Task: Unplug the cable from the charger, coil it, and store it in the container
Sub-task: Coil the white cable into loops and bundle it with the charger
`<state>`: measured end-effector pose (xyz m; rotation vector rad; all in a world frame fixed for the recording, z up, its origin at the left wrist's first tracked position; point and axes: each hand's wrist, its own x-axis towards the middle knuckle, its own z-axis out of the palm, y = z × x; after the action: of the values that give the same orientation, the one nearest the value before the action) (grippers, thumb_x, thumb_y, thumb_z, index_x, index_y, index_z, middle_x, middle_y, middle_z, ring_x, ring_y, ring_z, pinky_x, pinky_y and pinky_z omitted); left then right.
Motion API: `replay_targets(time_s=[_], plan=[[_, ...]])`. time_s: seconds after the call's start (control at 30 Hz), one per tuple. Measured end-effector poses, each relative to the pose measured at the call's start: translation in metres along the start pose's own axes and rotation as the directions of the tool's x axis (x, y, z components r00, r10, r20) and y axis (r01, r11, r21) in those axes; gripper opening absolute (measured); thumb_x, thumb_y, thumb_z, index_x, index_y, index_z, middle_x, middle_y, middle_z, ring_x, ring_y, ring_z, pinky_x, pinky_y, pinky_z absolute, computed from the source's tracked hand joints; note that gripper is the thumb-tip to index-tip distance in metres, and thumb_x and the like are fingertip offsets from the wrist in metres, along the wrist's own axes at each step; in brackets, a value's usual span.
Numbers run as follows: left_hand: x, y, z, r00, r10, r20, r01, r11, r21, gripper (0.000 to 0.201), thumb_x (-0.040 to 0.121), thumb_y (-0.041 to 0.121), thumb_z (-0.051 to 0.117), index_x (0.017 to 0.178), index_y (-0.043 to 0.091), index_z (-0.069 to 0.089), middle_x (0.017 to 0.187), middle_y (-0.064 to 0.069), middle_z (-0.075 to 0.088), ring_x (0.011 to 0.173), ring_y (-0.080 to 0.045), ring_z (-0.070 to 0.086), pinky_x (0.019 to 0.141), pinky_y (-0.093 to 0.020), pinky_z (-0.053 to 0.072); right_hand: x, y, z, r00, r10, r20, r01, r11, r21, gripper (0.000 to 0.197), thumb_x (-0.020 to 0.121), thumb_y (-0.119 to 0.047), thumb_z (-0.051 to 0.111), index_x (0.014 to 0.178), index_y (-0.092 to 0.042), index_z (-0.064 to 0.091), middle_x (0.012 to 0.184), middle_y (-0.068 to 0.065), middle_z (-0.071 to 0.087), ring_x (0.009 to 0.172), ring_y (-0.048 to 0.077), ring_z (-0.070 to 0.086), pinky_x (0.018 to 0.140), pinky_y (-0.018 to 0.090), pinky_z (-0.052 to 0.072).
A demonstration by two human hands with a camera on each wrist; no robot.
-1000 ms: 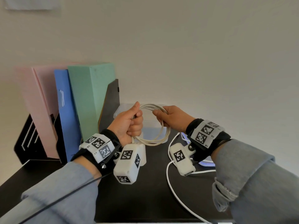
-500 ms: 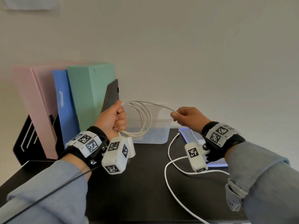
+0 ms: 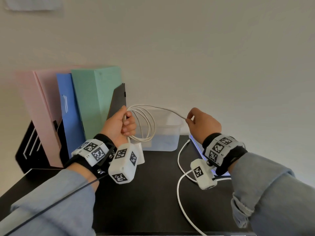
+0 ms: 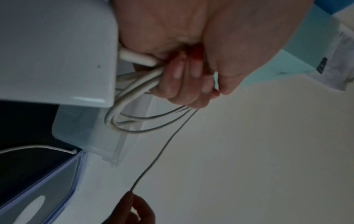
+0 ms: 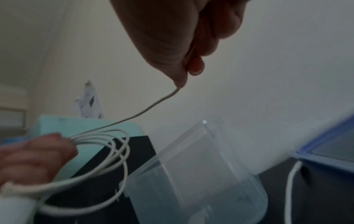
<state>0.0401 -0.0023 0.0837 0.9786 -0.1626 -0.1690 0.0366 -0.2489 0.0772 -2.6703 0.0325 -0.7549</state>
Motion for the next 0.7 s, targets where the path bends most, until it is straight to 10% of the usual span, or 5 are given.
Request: replay_targets(time_s=[0.2, 0.4, 0.7], plan=[[-0.004, -0.001, 0.010, 0.998, 0.048, 0.027, -0.048, 0.999, 0.003, 0.037, 0.098, 0.030, 0.031, 0.065, 0.019, 0.042, 0.043, 0.008, 0.034, 0.031, -0.004, 0.025, 0.033, -0.017, 0.019, -0.005, -0.017, -0.002, 0.960, -0.273, 0.062, 0.279, 0.945, -0.170, 0.018, 0.091, -0.026, 0.046, 0.095, -0.020, 0.062, 0.088, 0.000, 0.069, 0.086, 0.024, 0.061, 0.063, 0.027, 0.040], [-0.007, -0.008, 0.028, 0.980, 0.195, 0.028, -0.196, 0.954, 0.225, 0.033, 0.100, 0.028, 0.029, 0.070, 0.018, 0.039, 0.046, 0.008, 0.038, 0.038, -0.006, 0.029, 0.041, -0.017, 0.026, -0.010, -0.037, 0.003, 0.795, -0.549, 0.258, 0.593, 0.793, -0.138, 0.033, 0.087, -0.010, 0.046, 0.109, -0.023, 0.067, 0.105, -0.004, 0.066, 0.101, 0.020, 0.050, 0.072, 0.029, 0.044], [-0.014, -0.027, 0.043, 0.974, 0.225, 0.008, -0.212, 0.905, 0.369, 0.024, 0.101, 0.028, 0.029, 0.092, 0.015, 0.047, 0.087, -0.006, 0.062, 0.075, -0.018, 0.061, 0.070, -0.033, 0.054, -0.016, -0.057, -0.001, 0.724, -0.608, 0.327, 0.612, 0.784, 0.102, 0.014, 0.086, -0.008, 0.055, 0.096, -0.015, 0.062, 0.098, 0.000, 0.062, 0.093, 0.020, 0.055, 0.079, 0.039, 0.050]])
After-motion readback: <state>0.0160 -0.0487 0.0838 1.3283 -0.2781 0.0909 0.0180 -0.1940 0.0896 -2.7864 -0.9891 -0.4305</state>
